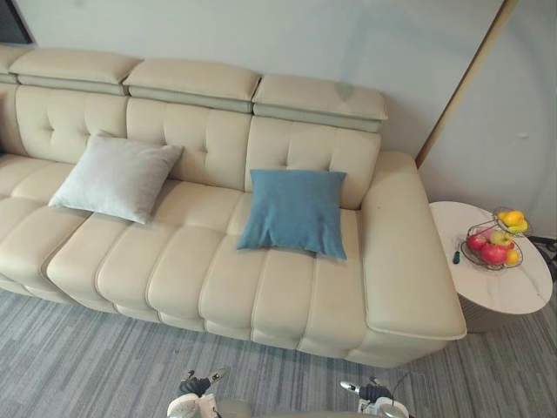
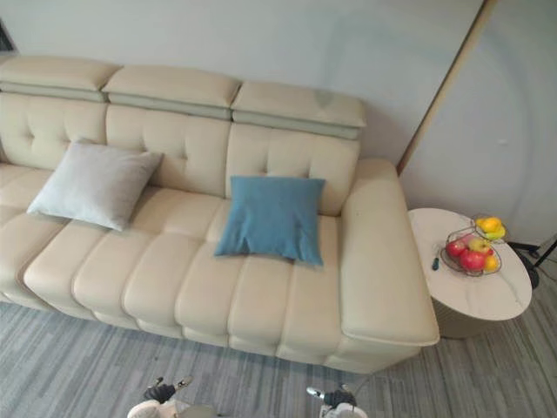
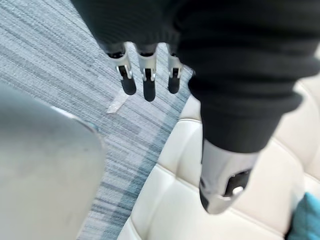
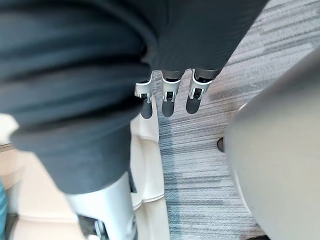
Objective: Pick up cushions and gather them together orderly.
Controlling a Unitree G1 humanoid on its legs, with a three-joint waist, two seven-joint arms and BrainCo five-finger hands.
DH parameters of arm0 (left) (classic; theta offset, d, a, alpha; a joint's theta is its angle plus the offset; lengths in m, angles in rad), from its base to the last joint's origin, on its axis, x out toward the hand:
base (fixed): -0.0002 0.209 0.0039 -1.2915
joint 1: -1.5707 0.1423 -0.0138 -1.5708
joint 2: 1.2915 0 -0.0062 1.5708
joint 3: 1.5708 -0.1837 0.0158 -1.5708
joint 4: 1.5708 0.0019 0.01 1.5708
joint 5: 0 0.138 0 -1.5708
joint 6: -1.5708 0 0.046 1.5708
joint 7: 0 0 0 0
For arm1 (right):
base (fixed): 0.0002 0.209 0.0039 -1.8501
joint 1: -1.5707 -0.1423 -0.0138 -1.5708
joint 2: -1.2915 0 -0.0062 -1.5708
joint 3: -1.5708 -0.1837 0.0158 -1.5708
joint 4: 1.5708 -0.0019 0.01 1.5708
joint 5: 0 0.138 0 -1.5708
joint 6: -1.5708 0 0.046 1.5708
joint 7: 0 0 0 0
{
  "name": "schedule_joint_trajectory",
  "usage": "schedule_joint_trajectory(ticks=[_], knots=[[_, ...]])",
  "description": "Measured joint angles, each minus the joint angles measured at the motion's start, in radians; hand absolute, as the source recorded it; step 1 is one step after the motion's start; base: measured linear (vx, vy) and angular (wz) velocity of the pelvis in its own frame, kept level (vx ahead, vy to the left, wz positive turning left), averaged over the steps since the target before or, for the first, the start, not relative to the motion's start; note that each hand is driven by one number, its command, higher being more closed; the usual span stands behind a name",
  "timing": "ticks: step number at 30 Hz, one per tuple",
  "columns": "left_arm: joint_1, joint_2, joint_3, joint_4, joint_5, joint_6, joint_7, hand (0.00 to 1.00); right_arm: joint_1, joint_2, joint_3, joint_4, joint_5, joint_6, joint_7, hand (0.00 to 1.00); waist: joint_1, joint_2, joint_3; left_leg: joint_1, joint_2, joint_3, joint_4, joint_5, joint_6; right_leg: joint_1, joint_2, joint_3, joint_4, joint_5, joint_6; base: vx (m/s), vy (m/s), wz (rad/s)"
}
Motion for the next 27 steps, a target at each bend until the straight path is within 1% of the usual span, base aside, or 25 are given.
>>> schedule_joint_trajectory(ticks=[1,2,10,14,18,21,23,24,25,26,27], knots=[[0.004,-0.004,-0.001,0.001,0.000,0.001,-0.001,0.00,0.002,0.000,-0.012,0.000,0.000,0.000,0.001,0.00,0.000,0.008,-0.008,0.010,-0.007,0.001,-0.013,0.002,0.003,0.006,-0.005,0.000,-0.010,0.008,0.006,0.00,0.083,0.09],[0.017,-0.022,0.000,0.037,0.017,0.002,-0.019,0.00,0.018,-0.014,-0.095,0.003,0.000,-0.001,0.005,0.00,-0.028,0.027,-0.032,0.095,0.016,-0.016,-0.105,0.044,-0.018,0.067,0.034,-0.020,-0.066,0.009,0.011,0.00,0.000,0.00],[0.018,-0.021,0.000,0.037,0.016,0.003,-0.020,0.00,0.019,-0.014,-0.096,0.003,0.001,0.000,0.006,0.00,-0.029,0.026,-0.033,0.097,0.016,-0.012,-0.107,0.044,-0.018,0.066,0.032,-0.020,-0.066,0.009,0.011,0.00,0.000,-0.01],[0.019,-0.020,0.002,0.039,0.011,0.008,-0.022,0.00,0.023,-0.012,-0.104,0.003,0.003,0.003,0.008,0.00,-0.030,0.023,-0.033,0.118,0.019,0.011,-0.126,0.044,-0.019,0.067,0.032,-0.003,-0.066,0.009,0.011,0.00,0.003,-0.15],[0.019,-0.015,0.003,0.044,-0.005,0.016,-0.042,0.00,0.035,-0.012,-0.107,0.001,0.010,0.006,0.018,0.00,-0.034,0.020,-0.032,0.154,0.027,0.061,-0.157,0.048,-0.019,0.066,0.035,0.036,-0.068,0.010,0.012,0.03,0.009,-0.32],[0.015,-0.007,0.003,0.058,-0.006,0.020,-0.052,0.00,0.043,-0.012,-0.107,0.001,0.040,0.015,0.019,0.00,-0.041,0.014,-0.025,0.173,0.037,0.100,-0.165,0.046,-0.022,0.065,0.046,0.065,-0.069,0.011,0.010,0.03,0.007,-0.29],[-0.004,-0.005,0.012,0.059,-0.006,0.021,-0.064,0.00,0.045,-0.012,-0.104,0.001,0.044,0.016,0.019,0.00,-0.042,0.015,0.000,0.179,0.054,0.124,-0.130,0.023,-0.033,0.063,0.068,0.102,-0.068,0.016,0.002,0.01,-0.017,-0.45],[-0.004,-0.007,0.025,0.060,-0.006,0.021,-0.067,0.00,0.042,-0.012,-0.098,0.001,0.044,0.017,0.020,0.00,-0.040,0.011,0.010,0.175,0.059,0.124,-0.106,0.012,-0.035,0.060,0.077,0.121,-0.068,0.019,-0.002,-0.02,-0.010,-0.76],[-0.017,-0.005,0.044,0.060,-0.006,0.021,-0.068,0.00,0.037,-0.011,-0.086,0.001,0.046,0.020,0.020,0.00,-0.035,0.009,0.015,0.152,0.063,0.099,-0.047,0.003,-0.031,0.041,0.089,0.164,-0.064,0.024,-0.006,-0.03,-0.028,-1.00],[-0.022,-0.006,0.047,0.061,-0.006,0.021,-0.068,0.00,0.033,-0.014,-0.070,0.000,0.045,0.021,0.021,0.00,-0.034,0.004,0.016,0.118,0.060,0.044,0.000,-0.010,-0.009,0.009,0.101,0.212,-0.058,0.033,-0.004,-0.04,-0.040,-1.12],[-0.022,-0.008,0.048,0.062,-0.006,0.020,-0.068,0.00,0.029,-0.019,-0.064,0.000,0.045,0.021,0.022,0.00,-0.034,0.007,0.016,0.104,0.057,0.015,0.017,-0.021,0.006,-0.012,0.108,0.241,-0.055,0.039,-0.002,-0.04,-0.016,-1.32]])
